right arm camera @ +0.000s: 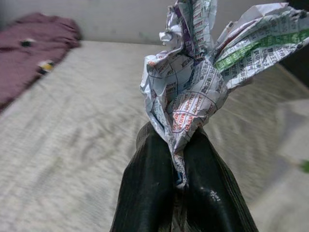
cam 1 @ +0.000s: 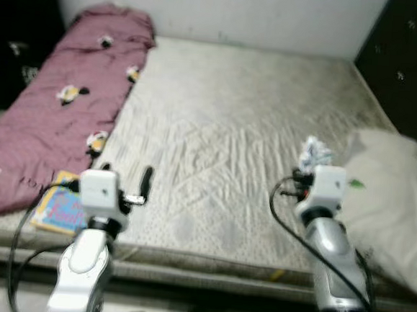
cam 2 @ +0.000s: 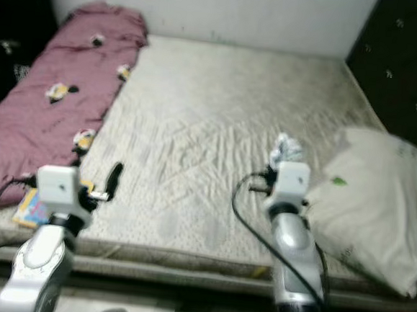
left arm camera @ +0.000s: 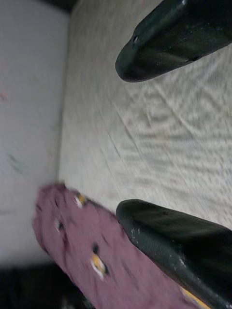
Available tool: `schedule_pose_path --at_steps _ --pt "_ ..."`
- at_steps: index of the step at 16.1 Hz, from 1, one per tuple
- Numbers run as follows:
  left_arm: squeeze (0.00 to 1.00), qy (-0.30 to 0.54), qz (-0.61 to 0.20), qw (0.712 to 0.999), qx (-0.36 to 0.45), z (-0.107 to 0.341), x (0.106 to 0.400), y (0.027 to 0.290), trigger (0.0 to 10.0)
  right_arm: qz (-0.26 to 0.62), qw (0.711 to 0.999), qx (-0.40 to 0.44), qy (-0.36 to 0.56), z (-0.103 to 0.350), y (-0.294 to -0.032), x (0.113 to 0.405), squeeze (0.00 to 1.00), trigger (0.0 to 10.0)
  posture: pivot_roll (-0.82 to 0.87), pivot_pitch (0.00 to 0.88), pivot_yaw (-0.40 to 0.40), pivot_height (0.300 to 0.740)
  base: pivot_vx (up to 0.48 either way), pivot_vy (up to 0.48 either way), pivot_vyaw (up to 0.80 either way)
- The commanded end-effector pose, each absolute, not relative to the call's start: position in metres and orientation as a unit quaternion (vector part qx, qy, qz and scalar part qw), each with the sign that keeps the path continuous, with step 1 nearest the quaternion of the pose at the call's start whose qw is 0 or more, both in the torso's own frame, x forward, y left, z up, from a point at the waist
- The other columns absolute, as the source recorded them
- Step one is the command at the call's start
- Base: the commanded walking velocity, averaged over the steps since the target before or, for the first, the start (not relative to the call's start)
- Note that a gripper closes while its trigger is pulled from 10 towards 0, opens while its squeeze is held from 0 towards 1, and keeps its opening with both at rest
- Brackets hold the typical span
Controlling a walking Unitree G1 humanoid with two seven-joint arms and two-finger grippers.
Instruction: Clean up the room
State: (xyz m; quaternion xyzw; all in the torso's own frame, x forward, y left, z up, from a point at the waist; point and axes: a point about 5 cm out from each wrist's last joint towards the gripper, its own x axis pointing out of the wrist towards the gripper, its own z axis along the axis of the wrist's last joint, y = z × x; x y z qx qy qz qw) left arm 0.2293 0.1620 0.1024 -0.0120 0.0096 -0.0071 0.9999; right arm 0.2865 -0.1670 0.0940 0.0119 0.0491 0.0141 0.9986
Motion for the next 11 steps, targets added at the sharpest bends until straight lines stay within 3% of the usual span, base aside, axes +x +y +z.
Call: schedule_pose_path --at_steps 1,4,11 --pt "0.00 0.019 0.005 1.000 -0.006 0.1018 0.2308 0.1624 10.0 0.019 0.999 0.006 0.043 0.0973 -0.1650 0.2876 0.00 10.0 -0.02 0.031 -0.044 0.740 0.000 0.000 0.00" --pt "0.00 0.023 0.007 1.000 -0.010 0.1007 0.2312 0.1633 10.0 0.017 0.999 0.005 0.048 0.0959 -0.1650 0.2880 0.00 10.0 -0.02 0.031 -0.044 0.740 0.000 0.000 0.00" --pt "0.00 0.026 0.000 1.000 -0.015 0.1002 0.2331 0.1601 10.0 0.019 0.998 0.004 0.052 0.0948 -0.1653 0.2884 0.00 10.0 -0.02 0.027 -0.046 0.740 0.000 0.470 -0.57"
